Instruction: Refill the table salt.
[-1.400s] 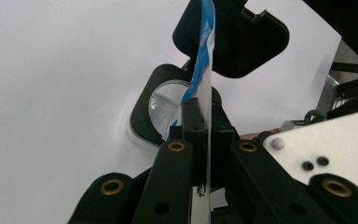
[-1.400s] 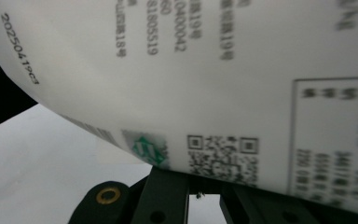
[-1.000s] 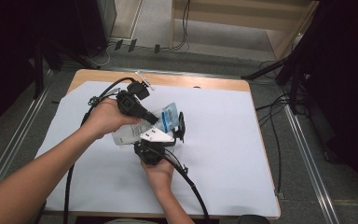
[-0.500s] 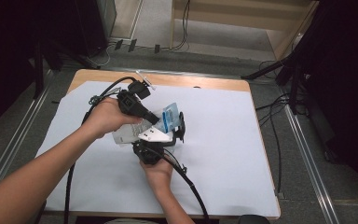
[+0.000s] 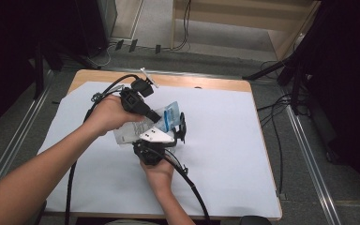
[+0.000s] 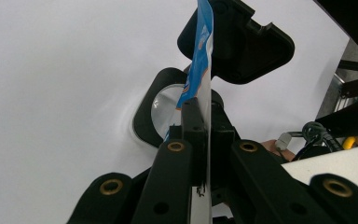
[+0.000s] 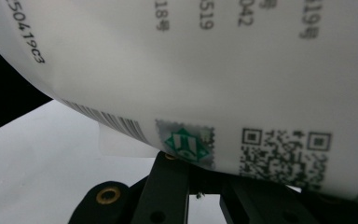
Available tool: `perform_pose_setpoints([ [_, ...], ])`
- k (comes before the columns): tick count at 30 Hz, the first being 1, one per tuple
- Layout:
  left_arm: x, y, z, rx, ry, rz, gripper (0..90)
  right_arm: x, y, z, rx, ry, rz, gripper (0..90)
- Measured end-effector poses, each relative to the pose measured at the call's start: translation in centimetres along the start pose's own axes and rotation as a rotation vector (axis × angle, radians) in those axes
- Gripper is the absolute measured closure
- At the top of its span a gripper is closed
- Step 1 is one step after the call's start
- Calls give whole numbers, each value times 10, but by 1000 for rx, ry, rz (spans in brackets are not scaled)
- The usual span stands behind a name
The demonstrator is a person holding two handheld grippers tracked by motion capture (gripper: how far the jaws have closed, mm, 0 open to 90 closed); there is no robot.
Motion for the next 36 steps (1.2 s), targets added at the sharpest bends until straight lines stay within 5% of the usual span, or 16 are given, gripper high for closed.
perform_pose_setpoints([
  [13,4,1,1,-34,-19,-25,900,-2,4,-3,-12,-23,5,900],
  [36,3,-1,2,2,-38,-53,900,0,3,-3,-21,-28,0,900],
])
Point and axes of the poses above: each handheld gripper's, and its own axes: y roughly forward along the jaws, z roughly out of its top, x roughly to its right, the point moved 9 cm from there along y, roughly forward along the jaws, and after that the axes turned 13 degrees about -y, right-handed, at the moved point
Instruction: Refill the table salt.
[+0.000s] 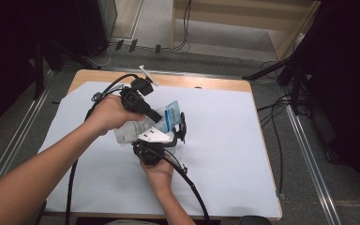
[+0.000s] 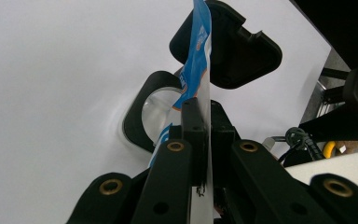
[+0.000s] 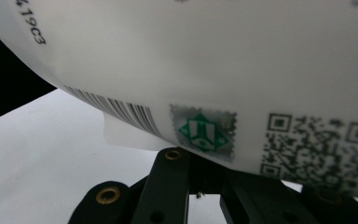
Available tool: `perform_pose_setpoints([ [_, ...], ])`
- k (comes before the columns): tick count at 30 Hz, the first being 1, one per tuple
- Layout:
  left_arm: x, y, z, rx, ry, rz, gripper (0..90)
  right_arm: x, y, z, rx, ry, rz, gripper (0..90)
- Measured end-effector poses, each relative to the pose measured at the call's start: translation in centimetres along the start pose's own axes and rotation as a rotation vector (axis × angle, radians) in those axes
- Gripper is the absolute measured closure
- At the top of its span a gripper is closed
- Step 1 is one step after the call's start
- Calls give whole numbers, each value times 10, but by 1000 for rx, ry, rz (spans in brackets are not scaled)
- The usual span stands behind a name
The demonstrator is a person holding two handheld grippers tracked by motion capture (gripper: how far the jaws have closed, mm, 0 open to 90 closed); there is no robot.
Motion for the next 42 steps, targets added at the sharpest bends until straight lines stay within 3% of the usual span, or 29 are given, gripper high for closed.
perform_pose_setpoints([
  [13,1,-1,4,17,-21,6,900,2,0,1,4,-1,0,900],
  [42,4,2,5,-36,0,28,898,0,3,3,4,13,10,900],
])
Point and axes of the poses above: each handheld gripper's, and its own axes: y roughly forward along the jaws, z roughly out of its top, x roughly to its right, the point moved 9 cm from there along y, roughly forward along the jaws, and after that the axes turned 13 degrees about -y, right-handed, at the moved point
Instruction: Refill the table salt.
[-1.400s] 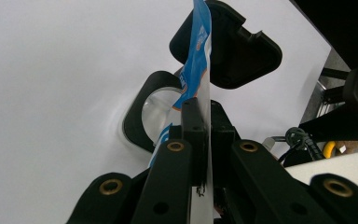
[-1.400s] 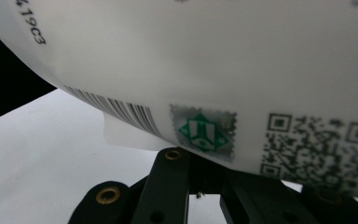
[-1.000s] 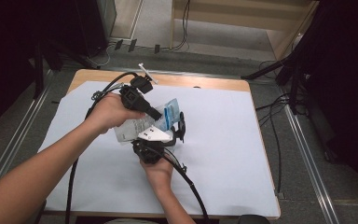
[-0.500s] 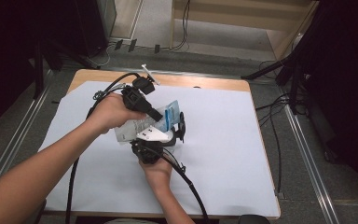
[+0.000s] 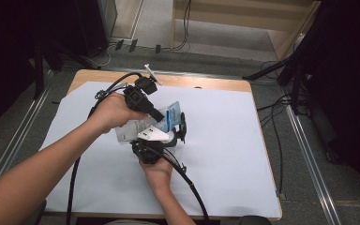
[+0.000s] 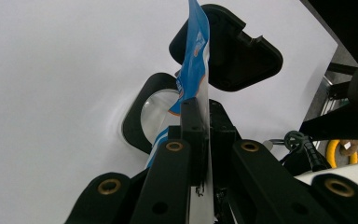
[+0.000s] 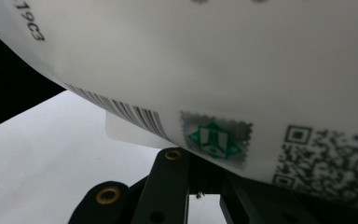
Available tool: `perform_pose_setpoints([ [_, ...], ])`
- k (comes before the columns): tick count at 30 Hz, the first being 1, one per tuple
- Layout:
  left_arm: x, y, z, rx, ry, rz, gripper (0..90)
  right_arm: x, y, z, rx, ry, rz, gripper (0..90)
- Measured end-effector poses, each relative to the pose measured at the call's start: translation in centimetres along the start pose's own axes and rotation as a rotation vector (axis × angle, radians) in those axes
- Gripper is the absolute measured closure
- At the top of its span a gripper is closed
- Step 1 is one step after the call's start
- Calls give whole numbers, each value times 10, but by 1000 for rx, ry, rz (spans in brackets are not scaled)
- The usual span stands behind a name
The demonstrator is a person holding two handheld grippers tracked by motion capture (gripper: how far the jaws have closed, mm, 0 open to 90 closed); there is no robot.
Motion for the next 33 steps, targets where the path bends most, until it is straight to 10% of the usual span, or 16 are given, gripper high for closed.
perform_pose_setpoints([
  [33,7,-2,3,-9,6,-9,895,1,1,5,21,-2,-2,900],
])
Point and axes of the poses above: each handheld gripper's, and its own axes: y roughly forward along the jaws, z roughly out of its top, x roughly to its right, the point moved 9 cm from there along y, roughly forward along the jaws, and after that the axes turned 13 degrees about -y, right-handed, at the moved point
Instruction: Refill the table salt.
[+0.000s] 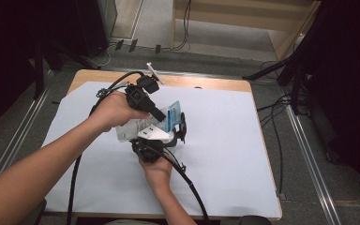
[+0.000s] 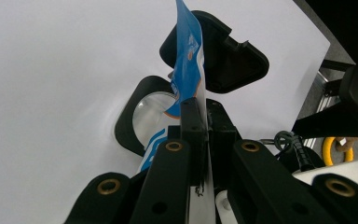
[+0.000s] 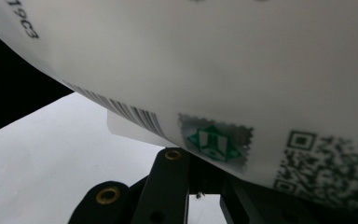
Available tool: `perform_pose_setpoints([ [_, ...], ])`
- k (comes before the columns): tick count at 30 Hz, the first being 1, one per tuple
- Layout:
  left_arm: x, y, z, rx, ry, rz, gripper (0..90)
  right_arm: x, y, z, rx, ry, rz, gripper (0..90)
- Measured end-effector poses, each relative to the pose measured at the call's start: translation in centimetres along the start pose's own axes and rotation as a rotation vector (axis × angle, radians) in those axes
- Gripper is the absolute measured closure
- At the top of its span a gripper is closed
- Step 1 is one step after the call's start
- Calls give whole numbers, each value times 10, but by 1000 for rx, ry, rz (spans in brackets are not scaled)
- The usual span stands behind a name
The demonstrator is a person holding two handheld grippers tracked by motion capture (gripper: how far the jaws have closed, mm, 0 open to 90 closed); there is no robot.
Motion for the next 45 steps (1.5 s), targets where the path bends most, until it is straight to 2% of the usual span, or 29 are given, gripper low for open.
perform_pose_setpoints([
  [27,-1,2,3,-1,-12,7,897,-1,-1,0,0,0,-2,900],
  [45,0,1,3,-3,-17,-13,897,-5,1,-2,-9,-12,7,900],
])
Point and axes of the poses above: each handheld gripper's, and its own axes: y roughly forward along the jaws, z roughly out of its top, x roughly to its right, the point moved 9 cm from there along y, roughly forward along the jaws, and after that the axes turned 13 degrees about -y, right-handed, at the moved point
